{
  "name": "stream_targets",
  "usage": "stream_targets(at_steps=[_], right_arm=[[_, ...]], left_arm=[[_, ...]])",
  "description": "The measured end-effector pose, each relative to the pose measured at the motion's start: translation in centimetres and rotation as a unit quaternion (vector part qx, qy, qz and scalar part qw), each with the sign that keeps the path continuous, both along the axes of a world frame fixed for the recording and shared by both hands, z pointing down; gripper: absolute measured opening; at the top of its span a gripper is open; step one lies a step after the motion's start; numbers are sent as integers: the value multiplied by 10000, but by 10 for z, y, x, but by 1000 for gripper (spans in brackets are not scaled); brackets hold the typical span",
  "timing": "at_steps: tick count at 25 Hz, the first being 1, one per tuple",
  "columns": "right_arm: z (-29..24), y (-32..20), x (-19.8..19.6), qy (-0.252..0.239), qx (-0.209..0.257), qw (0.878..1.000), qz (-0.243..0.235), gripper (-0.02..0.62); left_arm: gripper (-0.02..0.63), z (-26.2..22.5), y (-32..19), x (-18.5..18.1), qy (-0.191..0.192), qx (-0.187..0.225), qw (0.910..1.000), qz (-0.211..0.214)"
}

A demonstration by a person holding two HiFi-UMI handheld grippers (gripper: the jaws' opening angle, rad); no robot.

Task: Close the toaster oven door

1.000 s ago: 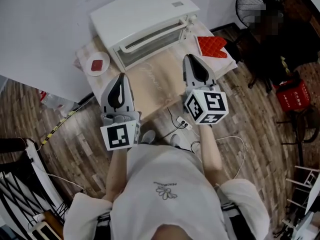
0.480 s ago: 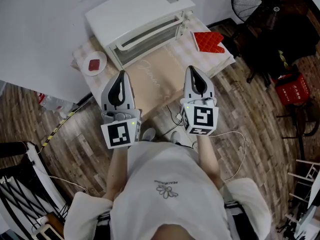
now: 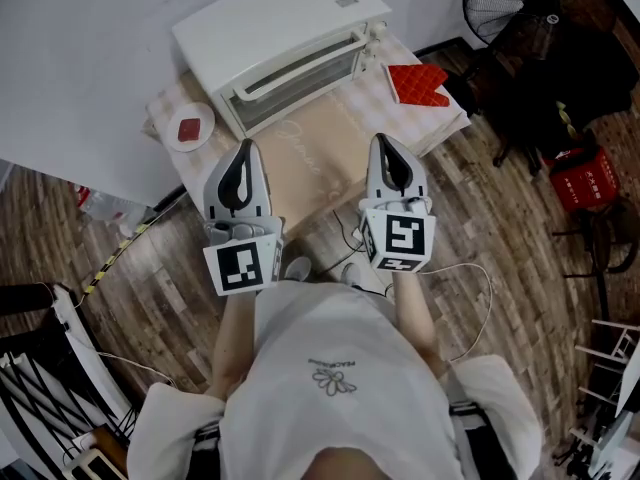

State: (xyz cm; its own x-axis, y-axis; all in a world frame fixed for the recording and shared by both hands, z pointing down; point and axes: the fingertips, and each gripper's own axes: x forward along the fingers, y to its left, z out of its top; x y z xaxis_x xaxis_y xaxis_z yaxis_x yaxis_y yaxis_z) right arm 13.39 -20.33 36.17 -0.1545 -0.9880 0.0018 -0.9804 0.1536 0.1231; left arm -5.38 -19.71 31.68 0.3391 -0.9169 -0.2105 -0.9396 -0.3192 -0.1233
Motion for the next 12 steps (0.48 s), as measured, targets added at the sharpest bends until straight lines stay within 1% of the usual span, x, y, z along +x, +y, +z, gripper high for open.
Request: stream_targets(at_steps=[3,12], right_arm=[[-3,0,-2,39,52,10000,-17,11],[-5,2,-5,110,104,9999,-62,9]], left_arm=[[17,0,0,3,123,-62,9999,6],[15,2,-1,5,46,-88,9999,31]])
